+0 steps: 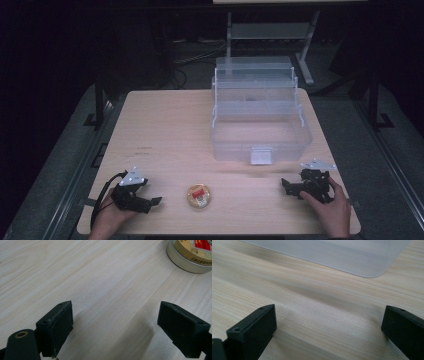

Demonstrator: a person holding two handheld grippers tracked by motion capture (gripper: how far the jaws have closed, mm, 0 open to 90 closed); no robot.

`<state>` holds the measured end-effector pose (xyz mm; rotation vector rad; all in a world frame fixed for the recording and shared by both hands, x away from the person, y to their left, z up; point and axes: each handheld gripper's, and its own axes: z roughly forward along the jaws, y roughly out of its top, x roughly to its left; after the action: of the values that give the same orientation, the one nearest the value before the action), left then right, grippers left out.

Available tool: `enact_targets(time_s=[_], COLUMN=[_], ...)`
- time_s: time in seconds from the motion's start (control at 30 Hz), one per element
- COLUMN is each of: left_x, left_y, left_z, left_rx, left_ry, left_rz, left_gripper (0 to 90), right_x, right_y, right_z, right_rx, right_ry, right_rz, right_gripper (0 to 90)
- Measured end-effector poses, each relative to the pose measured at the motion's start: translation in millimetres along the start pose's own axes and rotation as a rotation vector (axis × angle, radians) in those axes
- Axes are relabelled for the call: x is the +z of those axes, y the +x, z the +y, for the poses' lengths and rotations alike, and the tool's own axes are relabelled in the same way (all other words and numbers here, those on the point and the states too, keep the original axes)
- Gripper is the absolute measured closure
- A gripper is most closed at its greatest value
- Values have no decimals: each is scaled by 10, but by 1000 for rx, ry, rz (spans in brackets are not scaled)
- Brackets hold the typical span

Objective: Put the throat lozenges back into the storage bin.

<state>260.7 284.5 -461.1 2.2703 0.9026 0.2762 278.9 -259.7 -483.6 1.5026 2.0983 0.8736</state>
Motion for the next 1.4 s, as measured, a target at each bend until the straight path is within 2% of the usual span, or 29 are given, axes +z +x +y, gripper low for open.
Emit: enact_targets(time_s=[0.87, 1.4], left_x=[-94, -108], left_y=[-84, -166], left_z=[166, 329], left_rx=[-4, 27], left_ry=[21, 25], left_rz=[-17, -43], left_gripper=[133, 133], right_x=[0, 0], right_y=[0, 0], right_z=[0, 0], right_rx=[0, 0], right_ry=[0, 0], right_rz=[0, 0], right_gripper=[0, 0])
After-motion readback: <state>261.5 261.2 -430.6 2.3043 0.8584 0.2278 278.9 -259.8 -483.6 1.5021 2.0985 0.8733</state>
